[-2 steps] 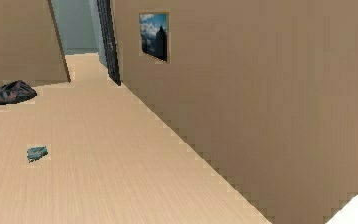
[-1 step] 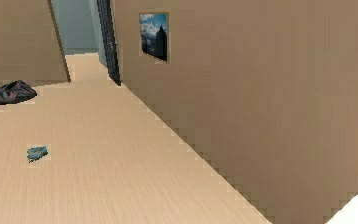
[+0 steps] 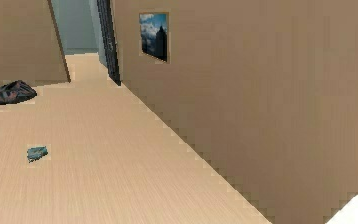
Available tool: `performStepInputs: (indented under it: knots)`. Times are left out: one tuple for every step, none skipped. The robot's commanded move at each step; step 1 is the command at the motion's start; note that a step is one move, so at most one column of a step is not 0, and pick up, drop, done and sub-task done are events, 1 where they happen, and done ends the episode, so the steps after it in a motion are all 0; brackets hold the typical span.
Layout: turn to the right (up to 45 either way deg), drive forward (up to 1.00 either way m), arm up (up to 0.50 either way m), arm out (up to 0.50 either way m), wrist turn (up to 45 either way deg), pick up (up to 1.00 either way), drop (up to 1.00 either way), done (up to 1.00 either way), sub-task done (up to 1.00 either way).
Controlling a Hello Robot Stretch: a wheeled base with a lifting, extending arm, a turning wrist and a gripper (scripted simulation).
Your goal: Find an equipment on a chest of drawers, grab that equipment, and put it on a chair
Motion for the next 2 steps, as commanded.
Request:
performStepInputs:
  knots:
    - [0.0, 0.0, -0.3, 0.0, 0.0, 0.0, 0.0, 0.0, 0.0]
    - [0.0, 0.0, 0.0, 0.0, 0.0, 1.0, 0.0, 0.0, 0.0]
